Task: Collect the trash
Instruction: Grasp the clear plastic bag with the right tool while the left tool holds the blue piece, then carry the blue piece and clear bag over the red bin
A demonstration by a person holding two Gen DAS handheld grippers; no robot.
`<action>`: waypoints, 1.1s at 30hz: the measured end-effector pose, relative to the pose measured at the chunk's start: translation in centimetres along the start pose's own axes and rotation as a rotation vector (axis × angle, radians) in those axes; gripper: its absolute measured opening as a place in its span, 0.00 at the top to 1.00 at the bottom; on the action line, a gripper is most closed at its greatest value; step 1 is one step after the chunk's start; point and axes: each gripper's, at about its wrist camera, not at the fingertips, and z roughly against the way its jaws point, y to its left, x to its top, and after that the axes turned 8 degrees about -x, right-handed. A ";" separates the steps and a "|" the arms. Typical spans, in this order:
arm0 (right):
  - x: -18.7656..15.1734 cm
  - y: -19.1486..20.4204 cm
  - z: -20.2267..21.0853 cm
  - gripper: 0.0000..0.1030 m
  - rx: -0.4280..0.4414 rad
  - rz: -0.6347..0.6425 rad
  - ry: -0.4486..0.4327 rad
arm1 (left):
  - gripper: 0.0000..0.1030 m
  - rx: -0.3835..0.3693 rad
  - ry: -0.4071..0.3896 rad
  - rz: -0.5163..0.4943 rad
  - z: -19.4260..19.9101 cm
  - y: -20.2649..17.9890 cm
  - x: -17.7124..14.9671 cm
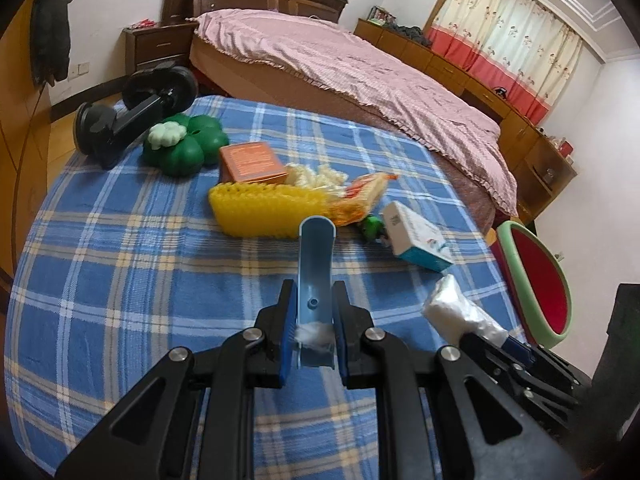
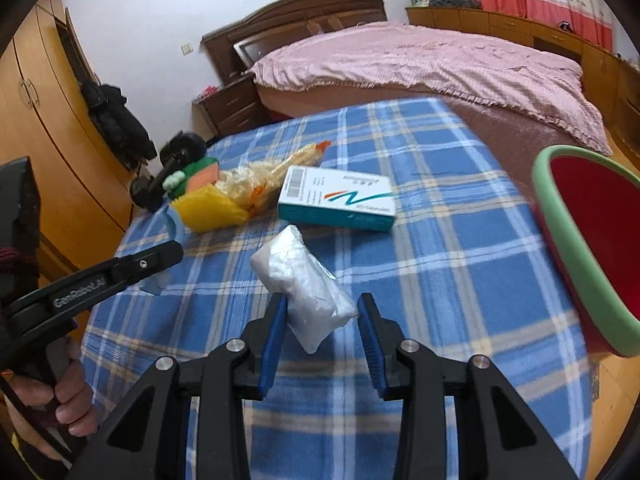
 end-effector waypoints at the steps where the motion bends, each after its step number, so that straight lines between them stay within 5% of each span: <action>1: -0.1 -0.3 0.6 0.62 -0.002 -0.010 -0.012 | 0.84 -0.007 -0.003 -0.006 0.1 -0.4 0.0; 19: -0.3 -6.7 7.8 0.62 -0.083 -0.171 -0.151 | 0.84 -0.159 0.011 -0.108 0.6 -8.2 0.6; 33: -0.6 -13.4 10.8 0.62 -0.170 -0.289 -0.217 | 0.84 -0.241 0.078 -0.231 -2.9 -16.0 1.0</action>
